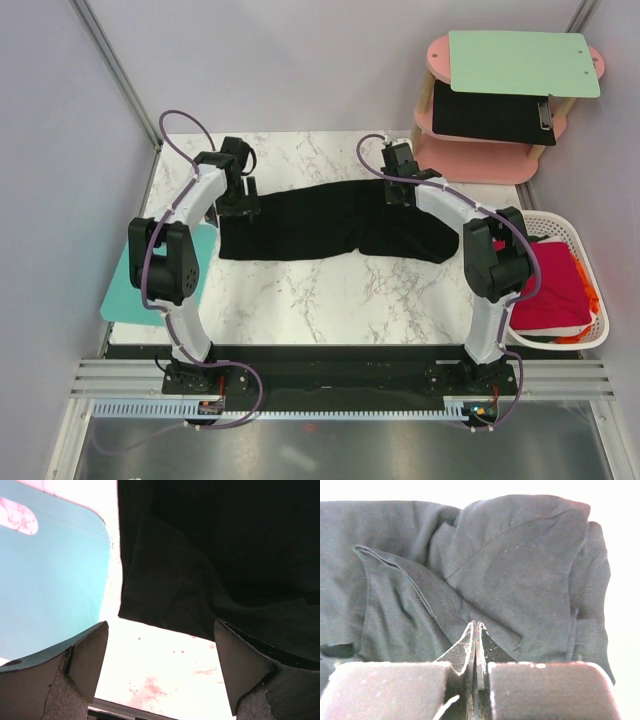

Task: Fold and stack the t-shirts
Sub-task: Fold the other side of the tshirt into a rectangle, then rotate the tshirt 90 degrees

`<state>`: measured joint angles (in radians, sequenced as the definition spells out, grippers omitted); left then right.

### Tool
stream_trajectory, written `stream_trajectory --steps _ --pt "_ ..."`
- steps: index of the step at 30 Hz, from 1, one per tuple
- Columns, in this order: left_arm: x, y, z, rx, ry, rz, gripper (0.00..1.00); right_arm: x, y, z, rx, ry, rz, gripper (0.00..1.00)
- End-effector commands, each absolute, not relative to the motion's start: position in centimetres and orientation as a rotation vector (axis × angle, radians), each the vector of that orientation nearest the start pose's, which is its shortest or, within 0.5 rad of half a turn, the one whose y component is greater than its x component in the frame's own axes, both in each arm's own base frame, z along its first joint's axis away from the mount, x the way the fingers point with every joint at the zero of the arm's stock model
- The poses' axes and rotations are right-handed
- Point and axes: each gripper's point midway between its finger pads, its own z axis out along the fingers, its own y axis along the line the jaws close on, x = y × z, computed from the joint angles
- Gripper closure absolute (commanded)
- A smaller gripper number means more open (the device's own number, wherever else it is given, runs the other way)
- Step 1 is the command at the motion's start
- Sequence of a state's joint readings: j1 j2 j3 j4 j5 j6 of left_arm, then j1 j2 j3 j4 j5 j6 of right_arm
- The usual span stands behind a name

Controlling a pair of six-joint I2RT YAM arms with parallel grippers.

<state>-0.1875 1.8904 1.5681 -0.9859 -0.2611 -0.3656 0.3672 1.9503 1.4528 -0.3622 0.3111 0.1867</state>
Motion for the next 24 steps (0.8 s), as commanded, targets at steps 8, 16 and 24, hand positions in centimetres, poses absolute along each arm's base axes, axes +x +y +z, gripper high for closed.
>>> stream_trajectory --steps 8,16,24 --pt "40.6 -10.0 7.7 -0.139 2.809 0.193 0.98 46.6 13.2 9.6 -0.062 2.365 -0.098 1.00" --pt "42.7 -10.1 2.9 -0.137 2.872 0.273 0.98 44.2 13.3 8.8 -0.055 2.431 -0.048 1.00" --pt "41.3 -9.1 0.4 -0.132 2.950 0.367 0.98 40.9 13.2 7.8 -0.062 2.494 -0.010 1.00"
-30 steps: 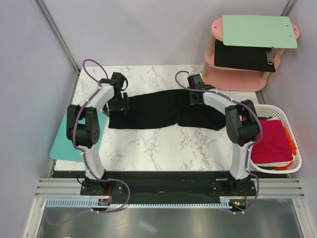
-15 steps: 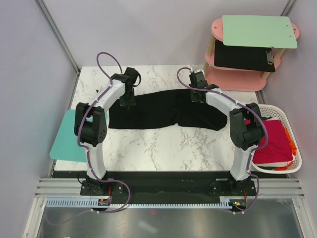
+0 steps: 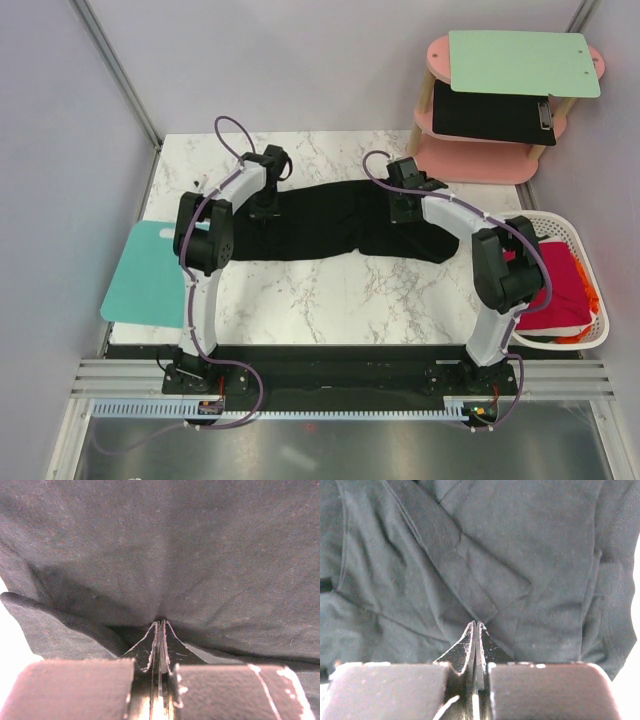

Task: Fold and stack the t-shirts
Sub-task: Rotate the tshirt 90 degrees

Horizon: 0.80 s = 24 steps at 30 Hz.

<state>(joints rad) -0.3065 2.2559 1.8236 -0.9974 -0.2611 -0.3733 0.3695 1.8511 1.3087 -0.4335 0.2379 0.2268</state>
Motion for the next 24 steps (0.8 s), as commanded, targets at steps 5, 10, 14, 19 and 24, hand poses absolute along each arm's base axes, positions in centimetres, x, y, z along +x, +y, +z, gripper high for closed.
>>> stream_trajectory --steps 5,10,14,19,24 --pt "38.5 -8.5 -0.8 -0.126 3.041 0.408 0.98 40.1 11.2 4.8 -0.028 2.550 -0.156 1.00" --pt "35.2 -8.5 -0.9 -0.141 3.102 0.383 0.98 40.9 9.8 1.2 -0.015 2.604 -0.312 1.00" --pt "32.3 -8.9 0.7 -0.123 3.117 0.332 0.98 42.4 10.0 0.1 -0.035 2.606 -0.350 1.00" --pt "29.4 -10.1 2.4 -0.091 3.128 0.262 0.98 45.0 11.6 -0.3 -0.106 2.596 -0.297 1.00" --pt "25.7 -12.8 3.0 0.008 3.157 0.190 0.98 47.7 14.7 0.1 -0.194 2.565 -0.181 1.00"
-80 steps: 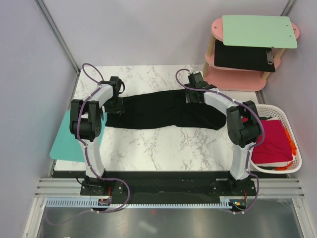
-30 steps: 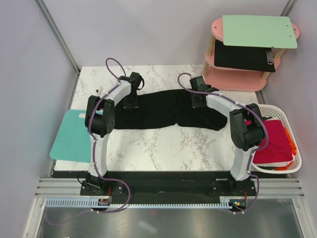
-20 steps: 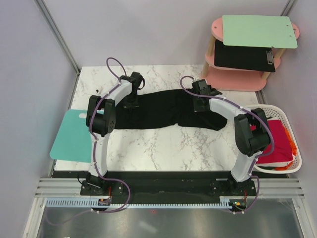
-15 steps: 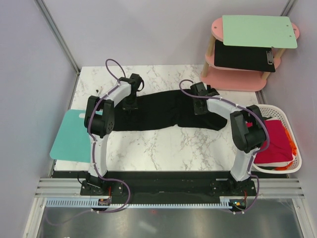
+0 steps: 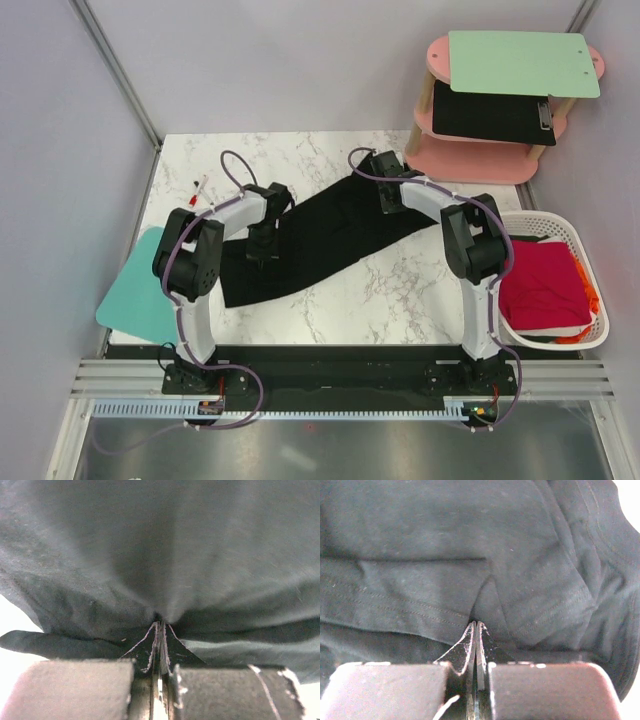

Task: Fold and stack the t-shirts
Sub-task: Rotate the tshirt 90 degrees

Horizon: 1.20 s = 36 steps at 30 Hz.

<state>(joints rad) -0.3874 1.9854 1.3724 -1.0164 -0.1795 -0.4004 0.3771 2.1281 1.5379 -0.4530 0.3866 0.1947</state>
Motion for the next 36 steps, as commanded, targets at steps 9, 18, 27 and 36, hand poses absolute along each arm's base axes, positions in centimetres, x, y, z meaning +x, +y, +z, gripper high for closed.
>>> stream_trajectory --steps 9,18,27,36 --pt "21.5 -19.0 2.9 0.219 3.166 0.130 0.98 51.2 19.3 -0.7 -0.339 2.522 -0.092 0.99" --pt "20.7 -26.4 3.7 0.420 3.143 -0.079 0.98 55.6 24.9 1.1 -0.479 2.396 0.050 0.96" --pt "23.5 -27.7 8.0 0.387 2.932 -0.106 0.98 57.7 27.8 6.4 -0.537 2.216 0.099 0.89" --pt "26.0 -20.7 12.7 0.125 2.778 -0.026 0.13 55.2 25.8 17.9 -0.376 2.070 0.178 0.84"
